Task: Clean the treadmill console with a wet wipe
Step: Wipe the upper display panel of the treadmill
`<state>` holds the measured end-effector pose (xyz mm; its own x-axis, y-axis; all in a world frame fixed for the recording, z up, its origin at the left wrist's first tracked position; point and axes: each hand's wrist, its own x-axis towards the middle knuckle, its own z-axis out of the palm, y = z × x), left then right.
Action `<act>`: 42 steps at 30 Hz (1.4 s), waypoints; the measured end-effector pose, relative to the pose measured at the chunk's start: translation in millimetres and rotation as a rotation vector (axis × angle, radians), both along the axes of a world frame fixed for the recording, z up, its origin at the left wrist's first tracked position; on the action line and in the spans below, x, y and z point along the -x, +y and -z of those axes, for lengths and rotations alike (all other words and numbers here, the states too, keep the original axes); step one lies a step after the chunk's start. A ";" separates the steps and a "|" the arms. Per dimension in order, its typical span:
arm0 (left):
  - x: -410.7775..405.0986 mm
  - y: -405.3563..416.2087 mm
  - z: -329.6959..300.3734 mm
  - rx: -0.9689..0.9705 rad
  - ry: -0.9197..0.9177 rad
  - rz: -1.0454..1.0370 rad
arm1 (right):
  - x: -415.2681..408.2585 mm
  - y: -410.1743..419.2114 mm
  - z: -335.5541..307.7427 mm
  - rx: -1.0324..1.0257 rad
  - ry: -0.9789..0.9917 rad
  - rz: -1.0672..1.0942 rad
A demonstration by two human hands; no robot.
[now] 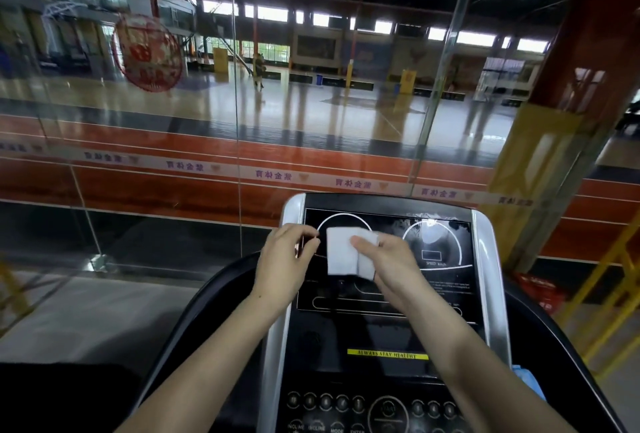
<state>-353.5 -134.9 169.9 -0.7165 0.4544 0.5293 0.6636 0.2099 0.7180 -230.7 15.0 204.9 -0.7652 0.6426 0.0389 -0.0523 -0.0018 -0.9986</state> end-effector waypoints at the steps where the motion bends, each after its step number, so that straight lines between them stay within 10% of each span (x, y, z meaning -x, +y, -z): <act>1: 8.0 -0.6 4.5 0.053 0.139 -0.061 | 7.0 4.3 -3.3 -0.151 -0.005 0.146; 4: 27.1 2.8 14.6 0.250 0.297 -0.111 | 26.0 3.9 -12.4 -0.686 0.114 0.359; 9: 42.5 8.3 42.4 0.534 0.428 -0.200 | 75.4 5.0 45.0 -1.434 -0.176 0.082; 42: 42.0 10.4 55.1 0.504 0.429 -0.261 | 15.3 58.0 64.9 -1.447 -0.456 0.125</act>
<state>-395.5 -124.5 114.8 -0.6110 0.5602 0.5593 0.7488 0.6383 0.1787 -246.0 73.0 140.0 -0.8309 0.3205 0.4549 0.3262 0.9428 -0.0686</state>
